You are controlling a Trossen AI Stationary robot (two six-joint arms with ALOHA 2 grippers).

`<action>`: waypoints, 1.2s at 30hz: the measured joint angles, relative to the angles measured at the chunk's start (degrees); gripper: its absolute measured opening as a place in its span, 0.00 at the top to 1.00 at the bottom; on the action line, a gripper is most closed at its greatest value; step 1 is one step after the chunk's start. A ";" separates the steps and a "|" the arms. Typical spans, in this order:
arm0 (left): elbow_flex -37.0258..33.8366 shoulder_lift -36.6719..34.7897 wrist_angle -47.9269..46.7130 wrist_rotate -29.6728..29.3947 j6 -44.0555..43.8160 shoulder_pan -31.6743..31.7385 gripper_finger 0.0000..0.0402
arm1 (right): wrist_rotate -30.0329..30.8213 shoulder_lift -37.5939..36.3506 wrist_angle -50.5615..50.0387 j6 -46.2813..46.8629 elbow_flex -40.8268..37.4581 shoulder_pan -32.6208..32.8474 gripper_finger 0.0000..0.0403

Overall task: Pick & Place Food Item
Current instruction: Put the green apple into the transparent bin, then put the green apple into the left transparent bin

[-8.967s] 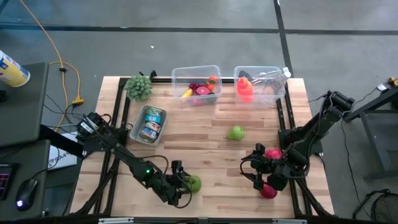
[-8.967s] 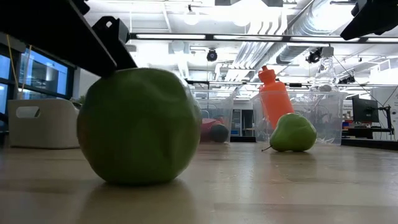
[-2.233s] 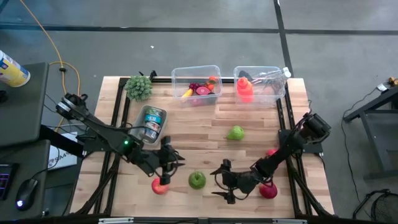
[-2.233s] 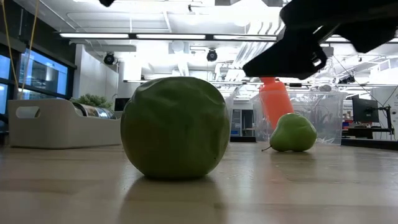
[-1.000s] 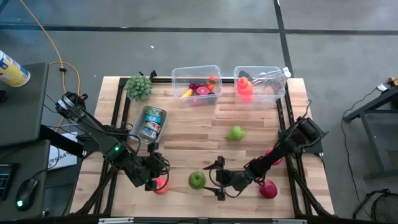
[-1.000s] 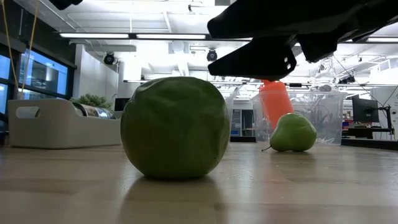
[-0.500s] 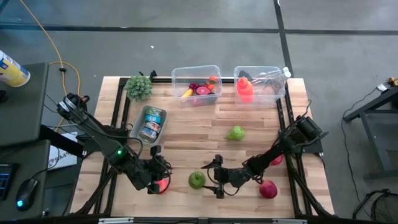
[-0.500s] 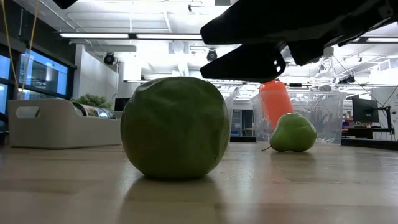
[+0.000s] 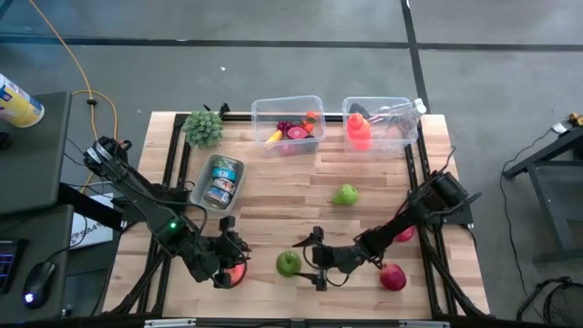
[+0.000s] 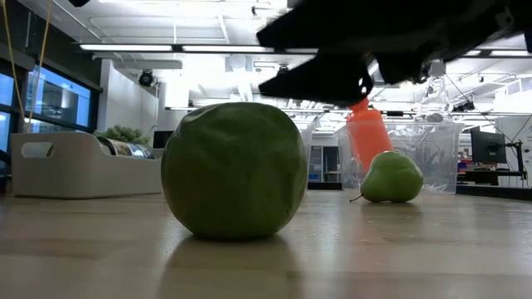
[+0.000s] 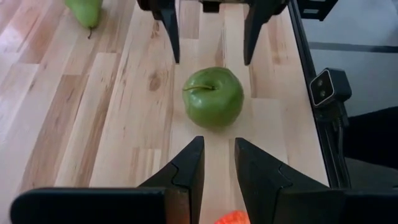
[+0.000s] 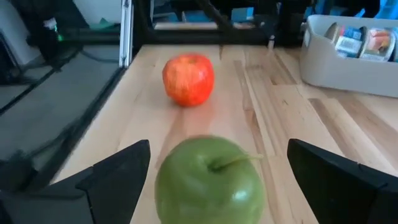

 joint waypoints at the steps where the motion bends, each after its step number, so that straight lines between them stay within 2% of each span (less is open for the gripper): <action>1: 0.00 0.00 0.00 0.00 0.00 -0.04 0.79 | -0.36 0.56 1.02 -0.59 -0.02 0.00 0.09; 7: 0.00 0.00 0.15 0.00 0.02 -0.04 0.79 | -0.88 4.55 2.38 -1.38 1.77 0.02 0.09; 16: 0.00 0.00 0.24 0.02 0.02 -0.04 0.79 | -0.78 5.88 0.79 -2.53 3.71 -1.15 0.09; 24: 0.00 0.00 0.35 0.02 0.04 -0.07 0.79 | -2.54 9.35 2.21 0.83 4.46 -2.25 0.09; 36: -0.02 -0.02 0.39 0.17 0.04 -0.07 0.79 | -3.28 9.44 -0.97 2.00 4.76 -3.22 0.08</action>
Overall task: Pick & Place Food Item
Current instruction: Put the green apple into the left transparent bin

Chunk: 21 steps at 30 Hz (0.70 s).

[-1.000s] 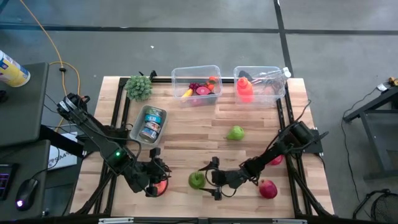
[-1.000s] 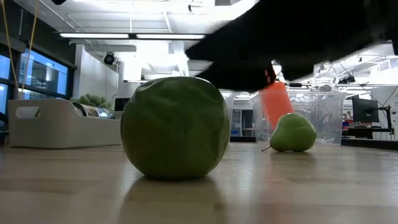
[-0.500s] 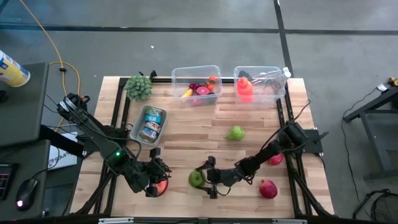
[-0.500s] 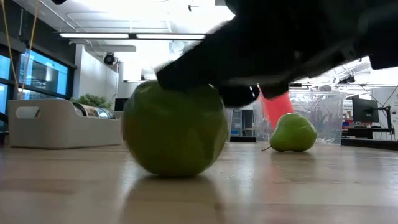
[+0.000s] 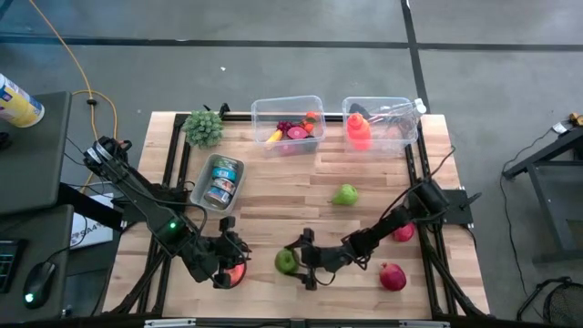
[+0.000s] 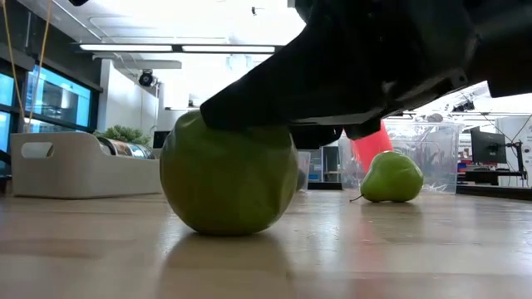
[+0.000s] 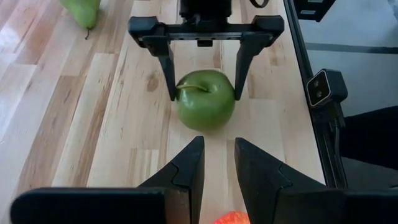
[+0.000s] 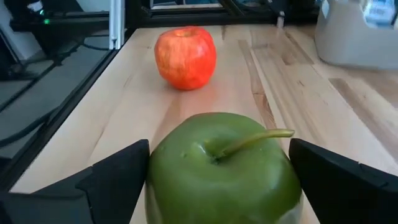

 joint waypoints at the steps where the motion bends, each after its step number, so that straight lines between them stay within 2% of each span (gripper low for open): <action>1: 0.00 0.00 0.00 0.00 0.00 0.00 0.79 | -0.43 -0.04 -0.71 1.02 0.00 -0.17 0.08; 16: 0.00 0.15 -0.04 -0.02 -1.53 -1.94 0.79 | -2.39 -0.05 -6.30 4.58 0.04 -1.85 0.09; 21: 0.00 0.15 -0.04 -0.17 -1.59 -3.01 0.79 | -3.58 -0.13 -7.62 6.86 0.07 -2.59 0.17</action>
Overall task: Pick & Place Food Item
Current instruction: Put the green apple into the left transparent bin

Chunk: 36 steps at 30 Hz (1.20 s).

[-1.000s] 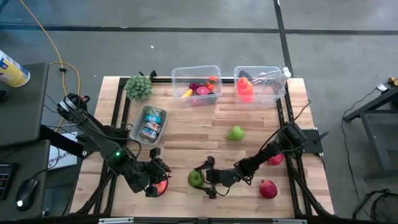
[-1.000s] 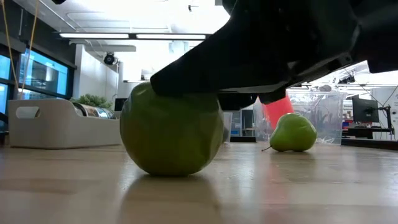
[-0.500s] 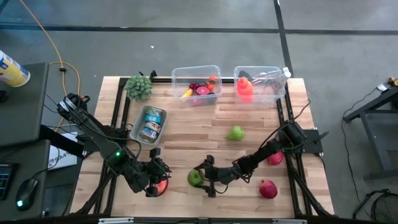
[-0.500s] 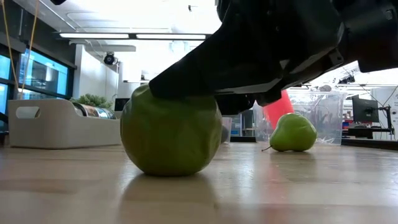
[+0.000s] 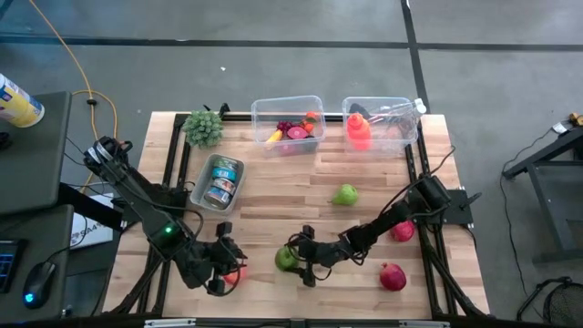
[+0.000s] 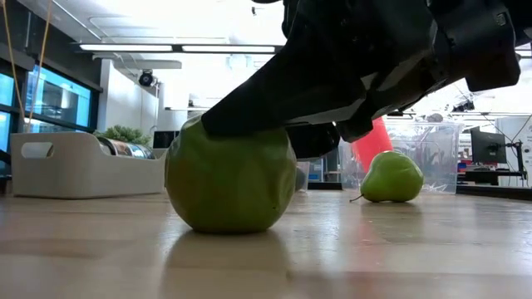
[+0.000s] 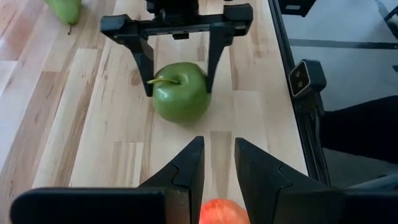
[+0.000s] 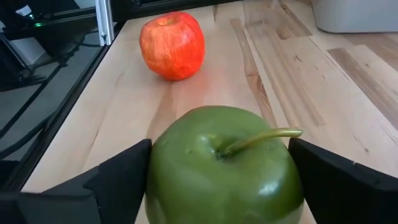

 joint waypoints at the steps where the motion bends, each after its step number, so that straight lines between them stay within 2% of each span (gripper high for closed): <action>1: 0.00 0.00 0.01 0.00 -0.14 -0.11 0.79 | -0.01 0.00 0.00 0.10 0.00 0.00 0.19; 3: 0.00 0.00 0.00 -0.08 -0.16 -0.11 0.79 | 0.05 0.00 0.00 0.14 -0.03 0.00 0.23; 12: 0.00 0.02 -0.01 -0.20 -0.42 -1.19 0.79 | 0.20 -0.01 0.39 2.98 -0.11 0.14 0.23; 18: 0.00 0.02 -0.01 -0.17 -1.32 -1.51 0.79 | 0.78 -3.59 -1.99 2.56 -0.38 0.74 0.23; 21: 0.00 0.02 -0.02 -0.19 -1.40 -1.47 0.79 | 0.94 -6.64 -6.96 2.25 0.01 0.66 0.23; 26: 0.00 0.04 -0.02 -0.15 -0.70 -1.07 0.79 | 3.64 -12.22 -21.79 2.39 3.10 -1.01 0.23; 32: 0.00 0.06 0.25 -0.24 0.04 0.56 0.79 | 4.36 -16.56 -32.49 0.86 8.28 -5.39 0.24; 36: -0.02 -0.07 0.25 -0.26 0.01 2.25 0.79 | 5.48 -18.88 -38.99 -3.48 12.53 -9.66 0.23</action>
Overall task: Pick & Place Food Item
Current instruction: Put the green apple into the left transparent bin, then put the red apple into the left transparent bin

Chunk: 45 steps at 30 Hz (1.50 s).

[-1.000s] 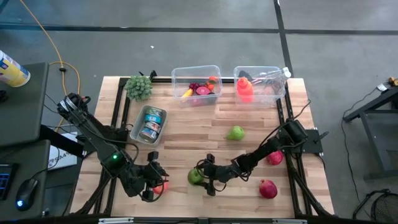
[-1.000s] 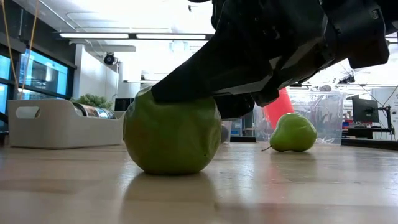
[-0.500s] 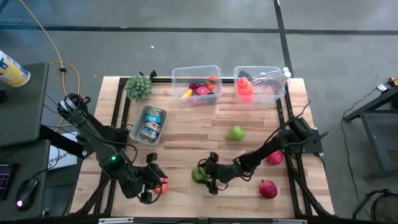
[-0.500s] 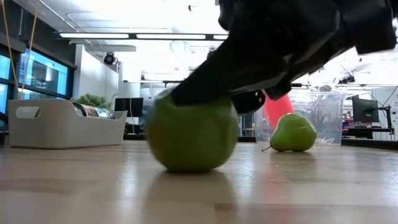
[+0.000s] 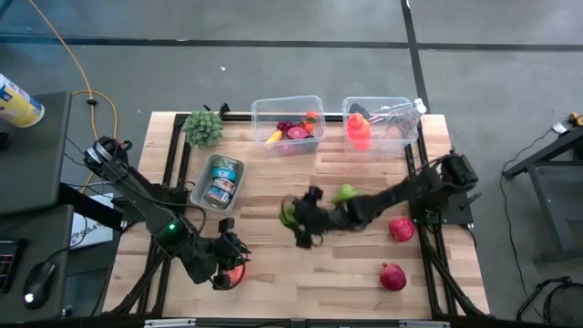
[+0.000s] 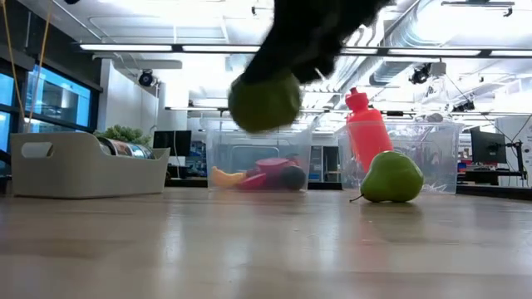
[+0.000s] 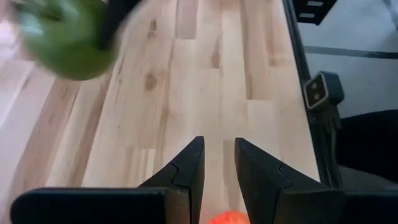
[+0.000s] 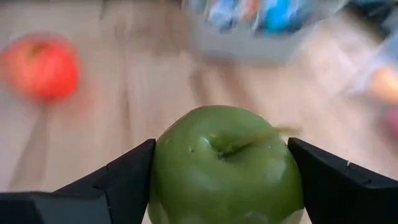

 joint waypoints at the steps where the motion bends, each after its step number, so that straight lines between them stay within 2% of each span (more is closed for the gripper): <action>1: 0.00 -0.17 -0.11 0.04 -0.02 0.32 0.79 | -0.61 -0.44 0.01 -0.94 1.41 -1.31 0.23; 8: 0.00 -6.18 -4.38 1.12 3.31 1.31 0.79 | -1.23 -2.00 -5.20 -9.14 10.19 -11.36 0.24; 15: 0.02 -13.65 -11.97 0.50 6.34 1.65 0.79 | -9.43 -1.19 -4.88 -12.56 18.37 -25.34 0.24; 20: 0.02 -15.10 -17.09 -6.58 6.54 1.63 0.79 | -17.00 1.05 -2.94 -11.35 18.66 -34.83 0.24; 23: 0.02 -14.68 -18.44 -8.51 6.26 1.69 0.79 | -20.67 4.25 -1.43 -10.87 18.59 -38.50 0.24; 27: 0.02 -14.18 -18.26 -9.23 6.25 1.70 0.79 | -18.49 7.50 0.12 -9.29 18.53 -40.56 0.22; 29: 0.02 -14.25 -18.00 -9.40 6.23 1.71 0.79 | -16.34 8.44 0.40 -8.49 18.53 -41.27 0.17; 36: 0.02 -14.23 -17.20 -9.91 6.08 2.29 0.79 | -15.71 9.00 1.26 -9.87 18.60 -42.19 0.03; 40: 0.02 -14.23 -17.13 -9.90 6.08 2.84 0.79 | -16.17 8.97 1.76 -10.10 18.62 -41.99 0.04; 45: 0.02 -14.23 -16.98 -9.92 6.10 3.64 0.79 | -15.52 7.25 -0.05 -14.88 18.55 -40.43 0.06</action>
